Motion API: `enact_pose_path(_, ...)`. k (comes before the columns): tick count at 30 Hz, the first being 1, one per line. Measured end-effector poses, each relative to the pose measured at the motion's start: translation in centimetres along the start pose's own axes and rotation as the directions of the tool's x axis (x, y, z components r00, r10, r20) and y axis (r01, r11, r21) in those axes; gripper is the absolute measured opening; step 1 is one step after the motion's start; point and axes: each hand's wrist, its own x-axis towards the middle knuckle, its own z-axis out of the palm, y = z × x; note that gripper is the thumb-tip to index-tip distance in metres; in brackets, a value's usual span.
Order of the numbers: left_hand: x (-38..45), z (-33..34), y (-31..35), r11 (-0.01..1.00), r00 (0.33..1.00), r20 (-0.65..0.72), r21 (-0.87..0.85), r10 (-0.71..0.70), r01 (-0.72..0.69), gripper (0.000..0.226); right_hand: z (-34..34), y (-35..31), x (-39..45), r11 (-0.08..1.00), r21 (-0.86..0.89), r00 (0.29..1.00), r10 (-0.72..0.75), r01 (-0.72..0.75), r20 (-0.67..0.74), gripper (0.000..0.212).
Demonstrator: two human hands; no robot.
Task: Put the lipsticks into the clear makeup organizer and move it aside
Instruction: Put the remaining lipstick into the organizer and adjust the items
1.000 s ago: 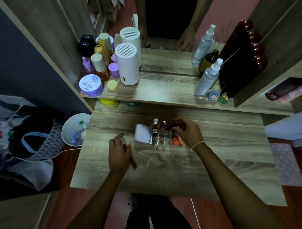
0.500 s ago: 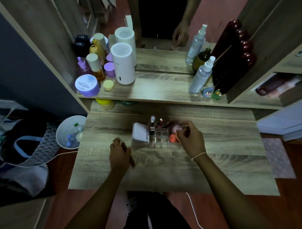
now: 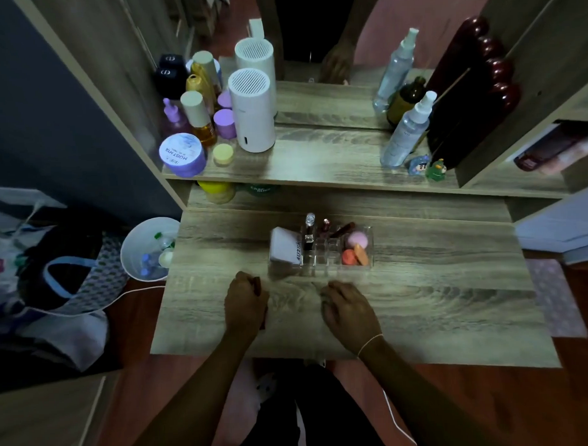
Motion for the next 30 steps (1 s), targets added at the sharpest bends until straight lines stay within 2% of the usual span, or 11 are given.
enact_pose_path(4,0.2,-0.4,-0.2,0.999,0.999,0.022,-0.006,0.032,-0.031,0.025,1.4,1.2,-0.9,0.992,-0.120,0.998,-0.039,0.044,0.048,0.036)
enact_pose_path(6,0.1,-0.7,-0.2,0.995,0.995,0.021,-0.049,0.093,-0.092,0.024,1.6,1.4,-1.3,0.985,-0.164,0.995,-0.028,0.042,0.091,0.043)
enact_pose_path(11,-1.4,-1.5,0.0,0.916,0.955,0.019,-0.288,0.297,-0.279,0.028,1.7,1.3,-1.6,0.975,-0.221,0.989,0.016,0.017,0.148,0.050)
enact_pose_path(13,-2.1,-1.7,0.3,0.886,0.937,0.008,-0.329,0.350,-0.328,0.032,1.7,1.3,-1.6,0.975,-0.221,0.987,0.019,0.016,0.157,0.051)
enact_pose_path(23,-2.8,-1.5,3.0,0.831,0.880,0.006,-0.329,0.476,-0.448,0.033,2.2,1.1,-1.7,0.983,-0.184,0.985,0.059,-0.028,0.162,0.050)
enact_pose_path(25,-2.7,-1.4,3.8,0.812,0.862,0.001,-0.338,0.507,-0.476,0.026,2.3,1.1,-1.8,0.983,-0.184,0.985,0.057,-0.026,0.162,0.050)
enact_pose_path(30,-1.0,-1.4,7.6,0.777,0.830,-0.091,-0.308,0.550,-0.549,0.019,2.7,1.3,-1.8,0.985,-0.173,0.990,0.049,-0.026,0.132,0.050)
